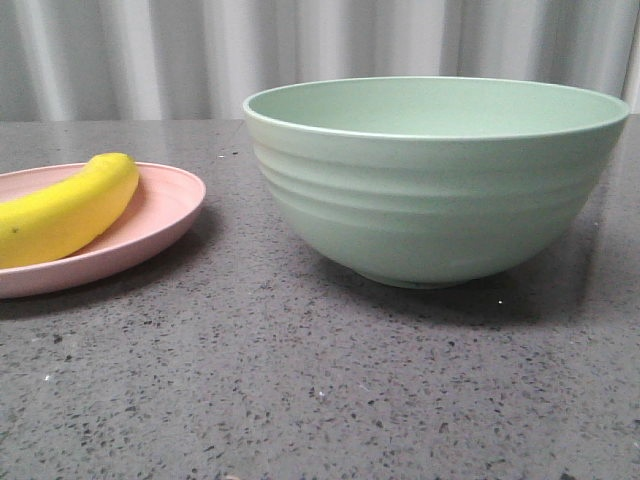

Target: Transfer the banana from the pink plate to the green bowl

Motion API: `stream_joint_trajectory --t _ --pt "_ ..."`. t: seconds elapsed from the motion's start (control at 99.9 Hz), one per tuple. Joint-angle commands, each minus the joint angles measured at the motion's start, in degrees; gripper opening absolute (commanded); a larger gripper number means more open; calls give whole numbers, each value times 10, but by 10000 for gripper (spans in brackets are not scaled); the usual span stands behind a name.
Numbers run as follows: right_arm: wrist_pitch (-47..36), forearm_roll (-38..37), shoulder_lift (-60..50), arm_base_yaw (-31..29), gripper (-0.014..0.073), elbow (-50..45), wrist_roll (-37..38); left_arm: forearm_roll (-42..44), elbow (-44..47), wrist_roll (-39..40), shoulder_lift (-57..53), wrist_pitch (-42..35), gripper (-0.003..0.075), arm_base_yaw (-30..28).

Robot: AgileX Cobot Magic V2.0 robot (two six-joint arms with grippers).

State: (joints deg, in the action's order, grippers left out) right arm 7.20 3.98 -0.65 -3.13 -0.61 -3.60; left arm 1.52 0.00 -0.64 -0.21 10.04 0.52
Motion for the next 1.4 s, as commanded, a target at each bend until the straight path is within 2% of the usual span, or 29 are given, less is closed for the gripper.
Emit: stream_joint_trajectory --t 0.0,0.851,1.041,1.211,1.391 --pt "-38 -6 -12 -3 -71 -11 -4 -3 6 -1 -16 -50 -20 -1" --pt "-30 -6 -12 -3 -71 -11 -4 -3 6 -1 -16 -47 -20 -1" --pt "-14 -6 -12 -3 -71 4 -4 -81 2 -1 -16 -56 -20 -1" --pt "12 -1 4 -3 -71 28 -4 -82 -33 -1 1 -43 -20 -1" --pt "14 66 58 -3 -71 61 -4 -78 -109 -1 50 -7 -20 -1"
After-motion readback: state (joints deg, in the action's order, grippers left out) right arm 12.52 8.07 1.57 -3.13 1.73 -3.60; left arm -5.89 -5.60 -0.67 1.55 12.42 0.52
